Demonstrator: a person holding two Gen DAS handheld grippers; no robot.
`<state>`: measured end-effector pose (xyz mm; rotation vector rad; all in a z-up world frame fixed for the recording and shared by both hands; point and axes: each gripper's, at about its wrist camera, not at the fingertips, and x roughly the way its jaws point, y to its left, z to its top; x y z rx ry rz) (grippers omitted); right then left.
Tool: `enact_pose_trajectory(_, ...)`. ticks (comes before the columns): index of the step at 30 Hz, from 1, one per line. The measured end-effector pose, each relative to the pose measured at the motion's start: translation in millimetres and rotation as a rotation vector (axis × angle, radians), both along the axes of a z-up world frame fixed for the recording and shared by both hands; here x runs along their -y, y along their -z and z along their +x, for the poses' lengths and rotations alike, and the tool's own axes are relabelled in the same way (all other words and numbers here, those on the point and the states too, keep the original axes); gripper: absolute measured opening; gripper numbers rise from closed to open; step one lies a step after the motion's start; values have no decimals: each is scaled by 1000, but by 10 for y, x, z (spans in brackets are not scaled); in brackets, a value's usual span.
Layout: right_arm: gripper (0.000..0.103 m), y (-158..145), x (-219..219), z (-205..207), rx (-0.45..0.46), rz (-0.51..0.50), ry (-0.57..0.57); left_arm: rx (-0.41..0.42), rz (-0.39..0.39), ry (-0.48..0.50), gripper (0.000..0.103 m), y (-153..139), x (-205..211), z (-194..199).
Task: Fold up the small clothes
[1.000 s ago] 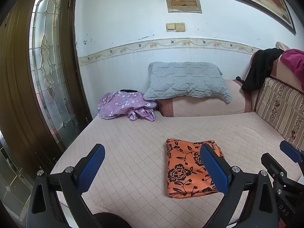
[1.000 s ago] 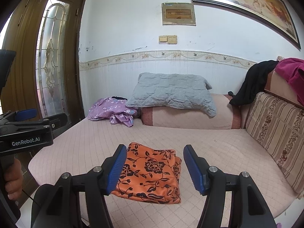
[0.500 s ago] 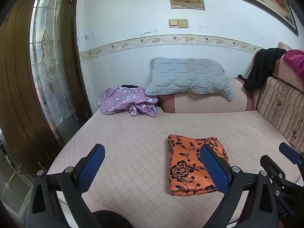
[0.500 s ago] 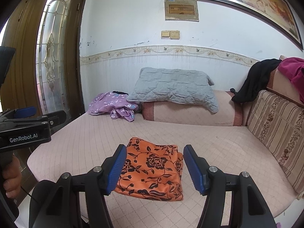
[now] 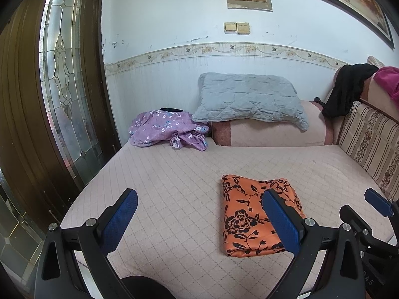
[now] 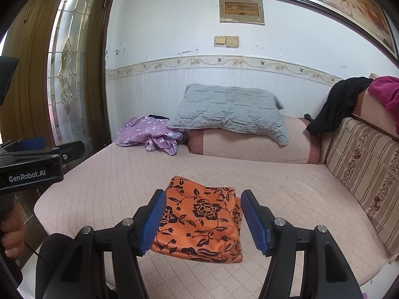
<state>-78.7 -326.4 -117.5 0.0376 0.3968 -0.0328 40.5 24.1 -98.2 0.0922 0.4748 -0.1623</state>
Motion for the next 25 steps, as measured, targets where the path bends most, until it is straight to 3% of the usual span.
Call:
enact_pose_trajectory(17,66,-85,-8,321,0,3,-18,-1,-10,-19,100,-60,-3,285)
enact_pose_trajectory(25,66,82,155,633,-46,53,-14,-23,1,-35,100,36,44,564)
